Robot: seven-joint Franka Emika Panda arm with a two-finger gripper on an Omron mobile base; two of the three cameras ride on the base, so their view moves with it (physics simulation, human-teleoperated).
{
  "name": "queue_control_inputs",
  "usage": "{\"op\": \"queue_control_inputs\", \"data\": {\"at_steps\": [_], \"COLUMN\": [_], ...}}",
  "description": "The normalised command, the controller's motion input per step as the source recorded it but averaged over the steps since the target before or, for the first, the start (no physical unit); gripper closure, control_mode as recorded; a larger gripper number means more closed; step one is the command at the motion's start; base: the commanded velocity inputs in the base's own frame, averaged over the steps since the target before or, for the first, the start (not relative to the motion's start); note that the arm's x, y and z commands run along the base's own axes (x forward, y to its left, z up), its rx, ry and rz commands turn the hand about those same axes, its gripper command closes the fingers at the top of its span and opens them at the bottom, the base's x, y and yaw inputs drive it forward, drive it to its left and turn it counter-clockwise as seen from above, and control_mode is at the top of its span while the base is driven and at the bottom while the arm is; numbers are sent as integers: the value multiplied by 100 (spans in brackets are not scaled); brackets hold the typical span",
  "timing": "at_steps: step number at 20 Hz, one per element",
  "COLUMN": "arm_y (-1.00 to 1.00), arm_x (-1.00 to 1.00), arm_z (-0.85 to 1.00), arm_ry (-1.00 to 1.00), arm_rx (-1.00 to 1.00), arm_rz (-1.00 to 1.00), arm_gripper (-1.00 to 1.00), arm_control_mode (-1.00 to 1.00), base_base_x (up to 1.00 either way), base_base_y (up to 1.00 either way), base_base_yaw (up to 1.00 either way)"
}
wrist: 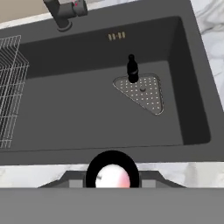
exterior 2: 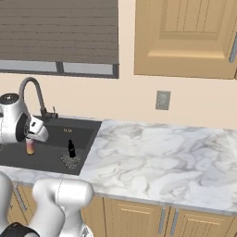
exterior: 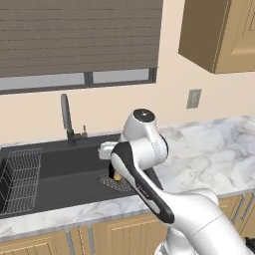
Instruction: Place the large bottle from the dining counter next to the other large bottle outside the sink, and place the small bottle from the dining counter next to the other small bottle inside the sink.
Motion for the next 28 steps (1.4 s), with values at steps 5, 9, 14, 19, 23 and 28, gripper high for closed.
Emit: {"op": "queue_control_inputs", "data": {"at_steps": [5, 9, 14, 19, 23, 28], "arm_y": [30, 34, 30, 18, 12, 15], "arm_x": [47, 53, 56, 48, 52, 56], "arm_z": [-2, -15, -20, -35, -45, -35], "arm_ry": [0, 2, 1, 3, 6, 5], "arm_rx": [-3, -2, 0, 0, 0, -2], "arm_rz": [0, 0, 0, 0, 0, 0], "arm_gripper": [100, 100, 100, 100, 100, 100], "arm_control_mode": [-100, -100, -100, -100, -100, -100], "base_base_x": [0, 0, 0, 0, 0, 0], "base_base_y": [0, 0, 0, 0, 0, 0], "base_base_yaw": [0, 0, 0, 0, 0, 0]}}
